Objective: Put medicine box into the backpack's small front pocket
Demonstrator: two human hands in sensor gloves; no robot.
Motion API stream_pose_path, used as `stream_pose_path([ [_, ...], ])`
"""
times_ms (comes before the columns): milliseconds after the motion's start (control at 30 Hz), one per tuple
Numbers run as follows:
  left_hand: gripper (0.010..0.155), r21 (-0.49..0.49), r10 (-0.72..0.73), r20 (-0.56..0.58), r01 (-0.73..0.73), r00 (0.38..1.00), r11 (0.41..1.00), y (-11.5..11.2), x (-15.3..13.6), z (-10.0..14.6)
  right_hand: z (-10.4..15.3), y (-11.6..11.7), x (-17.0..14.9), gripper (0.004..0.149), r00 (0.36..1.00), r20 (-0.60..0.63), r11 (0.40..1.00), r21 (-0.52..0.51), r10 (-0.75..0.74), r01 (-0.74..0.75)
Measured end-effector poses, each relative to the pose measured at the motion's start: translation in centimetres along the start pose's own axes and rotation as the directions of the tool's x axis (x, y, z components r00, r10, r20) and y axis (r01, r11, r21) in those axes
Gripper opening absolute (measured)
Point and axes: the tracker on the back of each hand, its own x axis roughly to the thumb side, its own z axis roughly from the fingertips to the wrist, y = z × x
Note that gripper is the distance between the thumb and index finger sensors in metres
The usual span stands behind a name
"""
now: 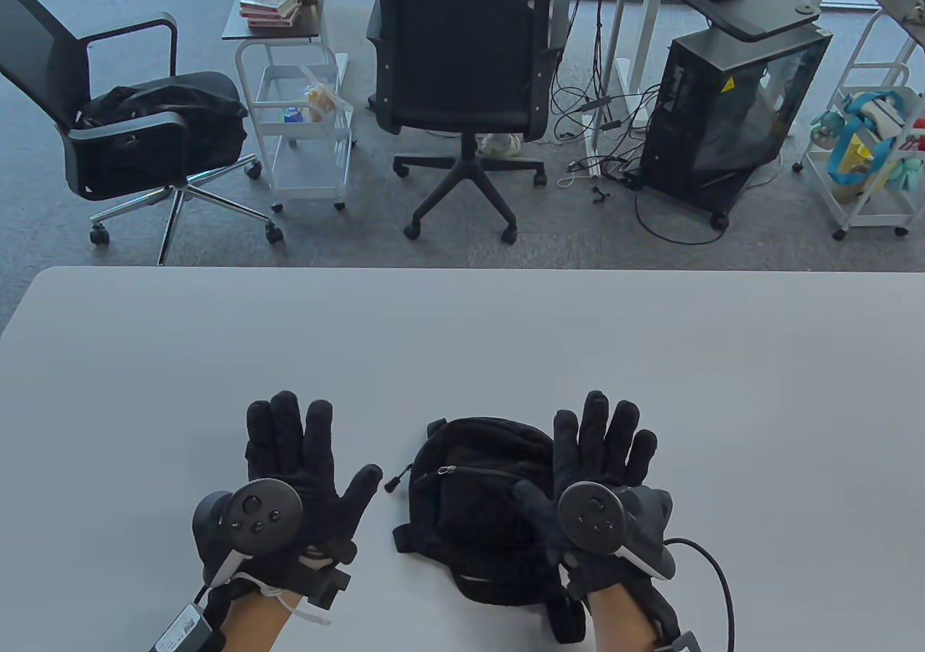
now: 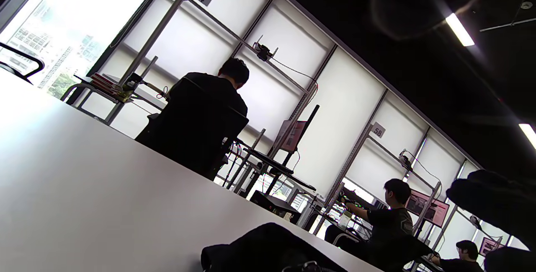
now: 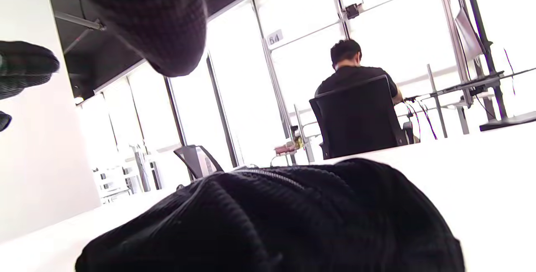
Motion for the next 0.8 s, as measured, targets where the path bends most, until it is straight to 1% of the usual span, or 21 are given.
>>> stream_pose_path([
  [33, 0.096, -0.005, -0.003, -0.004, 0.003, 1.000, 1.000, -0.2, -0.2, 0.0, 0.2, 0.0, 0.1, 0.099, 1.000, 0.007, 0.999, -0.050, -0.002, 0.002],
  [67, 0.096, -0.023, -0.008, -0.018, 0.008, 1.000, 1.000, -0.5, -0.5, 0.0, 0.3, 0.1, 0.1, 0.098, 1.000, -0.012, 0.997, -0.080, -0.024, 0.023],
  [100, 0.096, -0.046, -0.008, -0.033, 0.007, 0.999, 0.999, -0.9, -0.8, 0.1, 0.4, 0.2, 0.1, 0.096, 0.998, -0.043, 0.995, -0.083, -0.055, 0.051],
  [167, 0.094, -0.073, 0.007, -0.045, -0.010, 0.999, 0.997, -1.4, -1.3, 0.1, 0.4, 0.5, -0.1, 0.093, 0.990, -0.064, 0.991, -0.051, -0.124, 0.120],
  [200, 0.093, -0.094, 0.021, -0.051, -0.026, 0.998, 0.995, -1.8, -1.5, 0.2, 0.4, 0.7, -0.2, 0.091, 0.985, -0.076, 0.987, -0.069, -0.154, 0.148],
  [233, 0.093, -0.102, 0.032, -0.057, -0.038, 0.998, 0.994, -2.0, -1.6, 0.3, 0.4, 0.9, -0.2, 0.090, 0.982, -0.084, 0.984, -0.075, -0.166, 0.160],
  [300, 0.094, -0.131, 0.046, -0.067, -0.055, 0.997, 0.990, -2.6, -1.6, 0.4, 0.3, 1.4, -0.4, 0.089, 0.978, -0.103, 0.983, -0.052, -0.180, 0.176],
  [367, 0.094, -0.127, 0.038, -0.062, -0.046, 0.997, 0.991, -3.0, -1.3, 0.6, 0.2, 1.8, -0.5, 0.088, 0.976, -0.117, 0.983, -0.032, -0.186, 0.183],
  [433, 0.093, -0.156, 0.036, -0.057, -0.044, 0.998, 0.987, -3.3, -1.1, 0.6, 0.2, 2.1, -0.6, 0.087, 0.971, -0.127, 0.979, -0.017, -0.203, 0.203],
  [467, 0.093, -0.161, 0.049, -0.056, -0.057, 0.997, 0.985, -3.4, -1.0, 0.7, 0.2, 2.3, -0.6, 0.087, 0.966, -0.133, 0.975, -0.002, -0.220, 0.222],
  [567, 0.092, -0.158, 0.074, -0.058, -0.082, 0.996, 0.984, -3.4, -0.9, 0.7, 0.3, 2.5, -0.7, 0.086, 0.957, -0.138, 0.967, 0.000, -0.254, 0.256],
  [800, 0.091, -0.172, 0.083, -0.059, -0.092, 0.995, 0.981, -3.6, -0.8, 0.7, 0.3, 2.6, -0.9, 0.084, 0.955, -0.145, 0.965, -0.005, -0.259, 0.261],
])
